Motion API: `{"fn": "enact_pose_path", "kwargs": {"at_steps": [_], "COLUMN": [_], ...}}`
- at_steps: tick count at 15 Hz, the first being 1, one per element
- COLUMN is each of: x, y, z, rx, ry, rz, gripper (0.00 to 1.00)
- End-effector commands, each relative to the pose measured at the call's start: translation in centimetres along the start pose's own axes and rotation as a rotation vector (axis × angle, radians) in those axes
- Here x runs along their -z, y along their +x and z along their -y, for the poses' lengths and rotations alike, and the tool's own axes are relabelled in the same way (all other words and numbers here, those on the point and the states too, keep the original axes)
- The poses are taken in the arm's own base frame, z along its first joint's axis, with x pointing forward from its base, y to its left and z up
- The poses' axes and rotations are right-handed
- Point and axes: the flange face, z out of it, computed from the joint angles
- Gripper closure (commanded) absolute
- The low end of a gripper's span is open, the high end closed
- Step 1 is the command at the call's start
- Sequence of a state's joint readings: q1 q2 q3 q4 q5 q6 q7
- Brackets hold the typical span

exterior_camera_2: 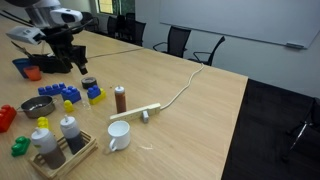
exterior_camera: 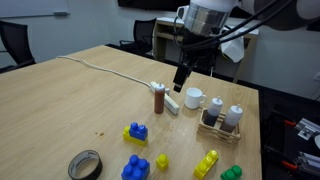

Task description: Pick up the combined blue and yellow blocks and put it on top of the blue block.

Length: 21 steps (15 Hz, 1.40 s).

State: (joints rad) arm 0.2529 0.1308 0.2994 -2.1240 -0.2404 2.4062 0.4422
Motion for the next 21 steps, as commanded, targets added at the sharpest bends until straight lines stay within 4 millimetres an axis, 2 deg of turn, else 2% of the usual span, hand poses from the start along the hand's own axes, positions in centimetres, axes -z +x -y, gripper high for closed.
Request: {"fn": "enact_pose_path", "kwargs": {"at_steps": [1,5,10,16,21], "x": [-0.2,-1.8,-5.5,-10.9,-15.1], "y": [0.2,1.0,3.8,7.8,8.4], "z": [0.5,3.4,6.9,7.8,8.6], "rx": [0.013,0.063,0.121,0.152,0.173], "ry": [0.02,0.044,0.125,0.185,0.185], "rz": [-0.003,0.004,0.012,-0.063,-0.033], "gripper": [0.0,0.0,0.0,0.0,0.0]}}
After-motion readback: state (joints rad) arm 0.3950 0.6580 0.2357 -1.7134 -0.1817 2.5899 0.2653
